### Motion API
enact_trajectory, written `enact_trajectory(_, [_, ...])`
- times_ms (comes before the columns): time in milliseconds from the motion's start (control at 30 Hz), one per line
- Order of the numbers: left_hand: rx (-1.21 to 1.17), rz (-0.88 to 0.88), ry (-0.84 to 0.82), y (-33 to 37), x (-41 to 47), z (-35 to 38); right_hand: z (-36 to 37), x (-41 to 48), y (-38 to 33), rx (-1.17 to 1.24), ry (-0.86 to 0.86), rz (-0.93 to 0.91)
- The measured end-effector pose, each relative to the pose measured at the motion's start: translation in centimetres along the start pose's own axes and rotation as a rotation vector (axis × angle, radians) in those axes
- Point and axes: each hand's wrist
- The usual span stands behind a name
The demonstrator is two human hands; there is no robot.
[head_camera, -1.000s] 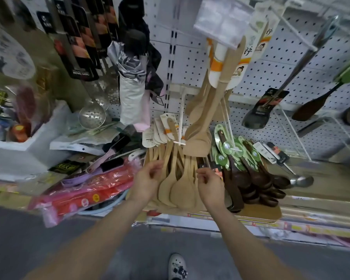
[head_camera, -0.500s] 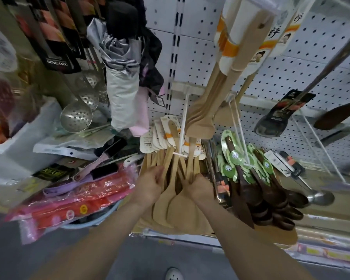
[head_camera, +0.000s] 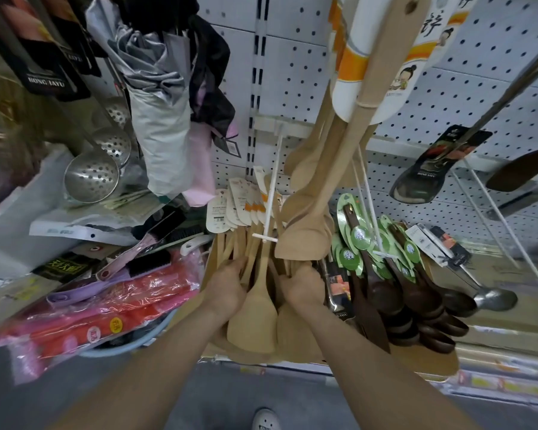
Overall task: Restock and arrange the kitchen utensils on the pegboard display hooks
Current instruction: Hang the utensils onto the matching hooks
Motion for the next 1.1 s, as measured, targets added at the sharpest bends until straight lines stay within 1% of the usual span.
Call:
enact_trajectory(133, [-0.104, -0.07, -0.05, 0.2, -0.3, 0.0, -1.1, -0.5, 0.2, 0.053, -0.026, -0.029])
enact_trajectory(300, [-0.199, -0.158, -0.029, 1.7, -0.6, -0.5, -0.9, -0.9, 0.3, 0.135, -0.074, -0.08])
enact_trajectory(367, [-0.201, -0.193, -0.083, 2.2, -0.7, -0.7, -0.7, -1.1, 0.3, 0.168, -0.066, -0.081])
enact_trajectory(467, [-0.199, -0.184, -0.191, 2.0, -0.4, -0.4, -0.6, -1.0, 0.6, 0.211, -0.059, -0.061])
enact_trajectory(533, [-0.219, -0.201, -0.214, 2.0, -0.4, -0.4, -0.7, -0.9, 0.9, 0.21, -0.041, -0.056])
enact_trajectory(700, [-0.244, -0.203, -0.129, 2.9, -0.7, -0.2, -0.8, -0.5, 1.0, 0.263, 0.049, 0.009])
enact_trajectory(867, [-0.285, -0.193, -0.072, 3.5, -0.6, -1.0, -0.8, -0.2, 0.3, 0.285, 0.077, 0.024])
enact_trajectory(1000, [-0.312, -0.193, -0.064, 3.2, -0.9, -1.6, -0.8, -0.5, 0.1, 0.267, 0.065, 0.042])
enact_trajectory(1100, [-0.332, -0.208, -0.084, 2.4, -1.0, -2.3, -0.7, -0.7, 0.2, 0.21, 0.05, 0.031])
Point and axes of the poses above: each hand's wrist, its own x-axis towards the middle knuckle, its own z-axis out of the palm, y = z × x, and after that the axes turned 10 degrees about x, right-handed
